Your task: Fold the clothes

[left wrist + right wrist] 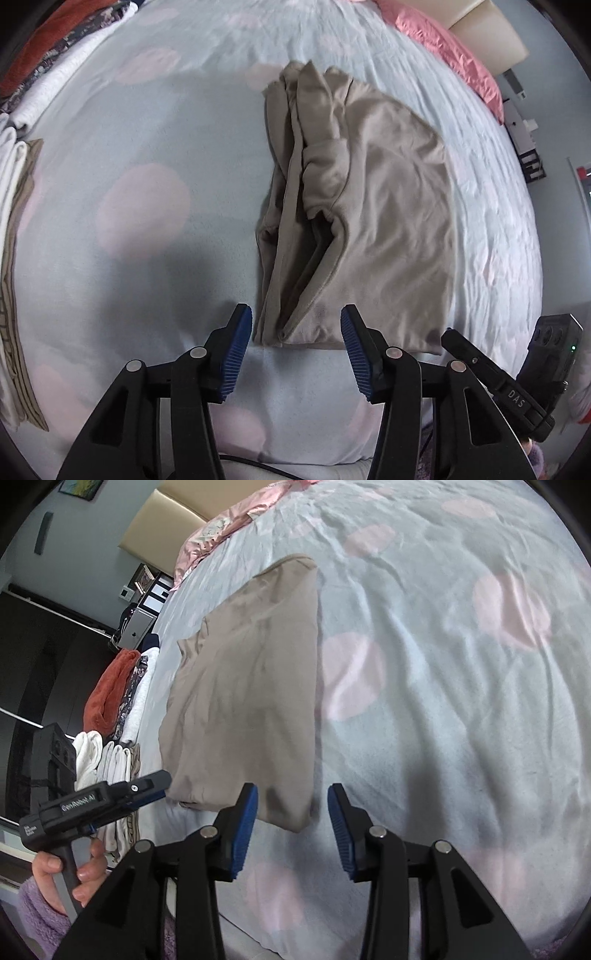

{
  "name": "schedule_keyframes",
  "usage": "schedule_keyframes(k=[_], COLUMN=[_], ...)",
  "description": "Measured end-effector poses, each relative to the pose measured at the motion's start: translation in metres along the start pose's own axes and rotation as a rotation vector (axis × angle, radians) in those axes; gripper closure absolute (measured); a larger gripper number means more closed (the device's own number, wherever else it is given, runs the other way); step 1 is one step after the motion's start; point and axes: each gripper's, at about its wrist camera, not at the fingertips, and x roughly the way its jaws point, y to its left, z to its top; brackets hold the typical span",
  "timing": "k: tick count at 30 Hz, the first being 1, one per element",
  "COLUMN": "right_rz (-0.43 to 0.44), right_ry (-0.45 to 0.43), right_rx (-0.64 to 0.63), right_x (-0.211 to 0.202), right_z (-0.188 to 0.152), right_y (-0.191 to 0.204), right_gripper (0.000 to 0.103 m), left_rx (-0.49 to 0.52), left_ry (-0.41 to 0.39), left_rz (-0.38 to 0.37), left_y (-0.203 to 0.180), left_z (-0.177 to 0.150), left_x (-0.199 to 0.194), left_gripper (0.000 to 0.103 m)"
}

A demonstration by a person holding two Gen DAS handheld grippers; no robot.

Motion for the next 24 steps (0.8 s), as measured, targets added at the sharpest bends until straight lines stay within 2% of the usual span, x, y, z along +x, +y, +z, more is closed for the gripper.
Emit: schedule_keyframes(k=[6,8,9,12,13,14,17,21,24], right_rz=[-0.020,-0.026,-0.029,-0.039,-0.031,-0.025,-0.017,-0.055,-0.076], right_ry=[0.024,0.024,0.024,0.021,0.019,0.017,0.002,-0.006,0.022], right_rx=[-0.061,-0.094,-0.108,-0.121,-0.115,-0.110,-0.107,-0.116,-0.091], right_x=[0.021,0.027,0.029,0.033,0.033,0.032,0.024,0.004,-0.009], right_z=[0.000,-0.001,-0.001,0.000,0.000,0.000,-0.001,-0.004,-0.006], right_y=[0.012,0.018,0.020,0.021,0.020,0.020,0.021,0.026,0.023], right_gripper=[0.064,0.068,0.074,0.089,0.093,0.094,0.097,0.098,0.098], left_rx=[-0.014,-0.009,-0.007,0.005,0.008,0.013,0.048,0.103,0.134], left_ry=[0.067,0.067,0.068,0.061,0.060,0.062,0.075,0.129,0.192], left_rz=[0.036,0.045,0.050,0.043,0.030,0.015,0.011,-0.005,-0.010], left_y=[0.011,0.013,0.014,0.016,0.016,0.016,0.013,0.007,0.003], left_z=[0.006,0.004,0.004,0.000,-0.001,-0.002,-0.008,-0.020,-0.032], left_x=[0.016,0.015,0.014,0.010,0.009,0.008,0.004,-0.005,-0.008], left_gripper=[0.051,0.052,0.053,0.065,0.076,0.082,0.090,0.091,0.091])
